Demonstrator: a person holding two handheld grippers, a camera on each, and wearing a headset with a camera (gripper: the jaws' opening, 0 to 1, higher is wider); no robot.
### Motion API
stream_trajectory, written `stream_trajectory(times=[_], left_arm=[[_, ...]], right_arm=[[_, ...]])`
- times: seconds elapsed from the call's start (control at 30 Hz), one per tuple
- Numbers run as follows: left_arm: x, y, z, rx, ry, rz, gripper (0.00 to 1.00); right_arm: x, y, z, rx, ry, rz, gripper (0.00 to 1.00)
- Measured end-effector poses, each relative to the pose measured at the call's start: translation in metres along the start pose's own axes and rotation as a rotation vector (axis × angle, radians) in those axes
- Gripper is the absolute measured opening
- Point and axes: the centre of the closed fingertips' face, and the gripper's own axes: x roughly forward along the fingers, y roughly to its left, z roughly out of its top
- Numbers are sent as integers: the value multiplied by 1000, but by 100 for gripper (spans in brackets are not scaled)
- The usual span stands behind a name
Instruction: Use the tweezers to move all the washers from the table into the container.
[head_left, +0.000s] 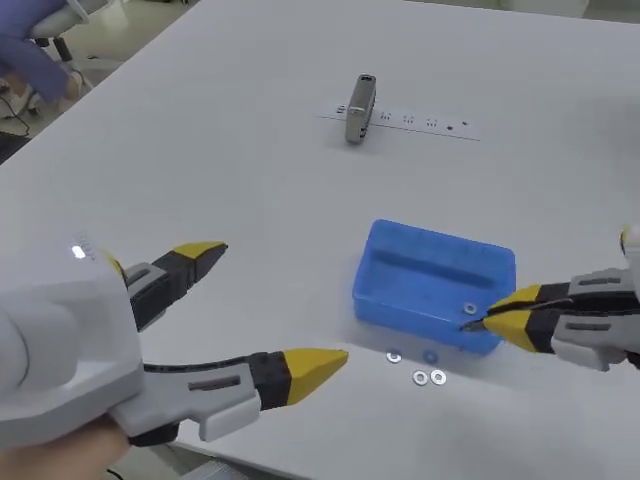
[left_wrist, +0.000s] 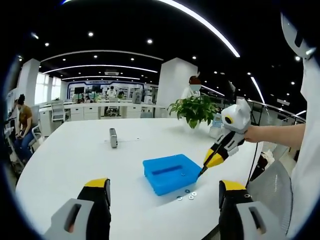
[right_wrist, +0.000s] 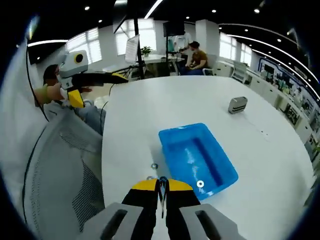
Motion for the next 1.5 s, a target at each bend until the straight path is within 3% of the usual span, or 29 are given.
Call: stream_trajectory(times=[0.13,0.23,0.33,0.53,0.73,0.87,1.0,1.1,1.17,1.23,1.37,1.43,1.5], left_arm=[[1,-4,-3,-1,9,-14,91],[1,-8,-5,8,20,-21,90],[1,-9,-7,18,31,-24,90],[1,-9,-8,12,36,-26,90],[0,-8,-6,13,33,-25,90],[0,-7,-7,16,38,-27,90],[0,-6,-7,11,35,-31,90],[1,-6,-7,9,34,-31,89],[0,-7,-8,10,35,-30,89],[0,-7,-9,8,36,-29,89],[-2,-6,-10,-1,37,-24,88],[-2,-5,-11,-2,39,-24,88],[-1,-6,-11,2,43,-29,88]], right_arm=[[17,14,-30,-136,212,61,1],[27,18,-40,-186,277,81,1],[32,17,-35,-204,252,67,2],[38,17,-27,-129,166,52,2],[36,14,-25,23,-15,5,3],[29,9,-20,58,-104,-29,3],[25,5,-7,115,-190,-27,3],[27,3,-4,98,-183,-30,2],[30,8,-3,94,-153,9,0],[33,11,-4,40,-120,16,0],[36,16,-10,9,-89,22,0],[36,17,-17,-38,-35,10,0],[35,18,-27,-127,65,-4,0]])
